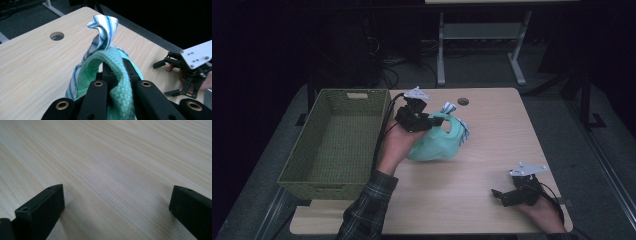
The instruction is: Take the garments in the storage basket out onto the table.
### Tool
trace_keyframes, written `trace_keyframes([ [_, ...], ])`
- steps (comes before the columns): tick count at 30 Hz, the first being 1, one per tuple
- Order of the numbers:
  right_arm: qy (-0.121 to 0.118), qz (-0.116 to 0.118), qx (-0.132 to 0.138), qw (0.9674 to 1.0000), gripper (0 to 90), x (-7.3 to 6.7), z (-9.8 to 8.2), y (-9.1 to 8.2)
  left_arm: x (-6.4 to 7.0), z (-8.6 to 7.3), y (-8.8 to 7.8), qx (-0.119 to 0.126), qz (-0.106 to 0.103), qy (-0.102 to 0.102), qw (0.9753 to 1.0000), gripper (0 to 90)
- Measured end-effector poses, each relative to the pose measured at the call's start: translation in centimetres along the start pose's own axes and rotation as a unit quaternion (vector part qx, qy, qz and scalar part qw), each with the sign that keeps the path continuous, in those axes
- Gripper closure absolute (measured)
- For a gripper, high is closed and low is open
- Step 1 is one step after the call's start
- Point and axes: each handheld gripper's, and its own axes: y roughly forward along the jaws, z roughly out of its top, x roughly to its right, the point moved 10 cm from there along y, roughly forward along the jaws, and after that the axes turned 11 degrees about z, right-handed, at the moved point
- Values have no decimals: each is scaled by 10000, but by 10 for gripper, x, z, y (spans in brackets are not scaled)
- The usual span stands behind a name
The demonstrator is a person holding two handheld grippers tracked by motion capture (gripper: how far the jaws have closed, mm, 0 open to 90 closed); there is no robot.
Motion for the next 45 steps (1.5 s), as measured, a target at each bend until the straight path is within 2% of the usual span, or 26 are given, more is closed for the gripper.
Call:
trace_keyframes([
  [7, -22, -8, 5, 10000, 0, 0, 0, 0, 7, -3, 18, 13, -31, -69, 10000, 830],
  [9, -24, -8, 5, 10000, 0, 1, 0, 0, 10, -5, 23, -21, 38, -7, 10000, 829],
  [12, -19, -9, 5, 10000, 0, 0, 0, 0, 14, -10, 32, -47, -13, -79, 10000, 828],
  [20, -20, -11, 2, 10000, 0, 1, 0, 0, 26, -22, 53, -157, -66, -80, 9998, 821],
  [25, -10, -7, -8, 10000, 0, 0, 0, 0, 37, -31, 66, -277, -104, 7, 9996, 812],
  [29, -10, -6, -8, 10000, 0, 0, 0, 0, 44, -39, 77, -342, -155, -43, 9993, 805],
  [38, -9, -8, -9, 10000, 0, 0, 0, 0, 61, -59, 97, -640, -295, 135, 9974, 783],
  [40, 1, -3, -11, 10000, 0, 0, 0, 0, 63, -65, 101, -732, -322, 237, 9965, 783],
  [43, -6, -6, -9, 10000, 0, 0, 0, 0, 64, -74, 107, -857, -345, 244, 9954, 781],
  [45, 1, -3, -5, 10000, 0, 0, 0, 0, 66, -79, 111, -885, -349, 176, 9953, 781],
])
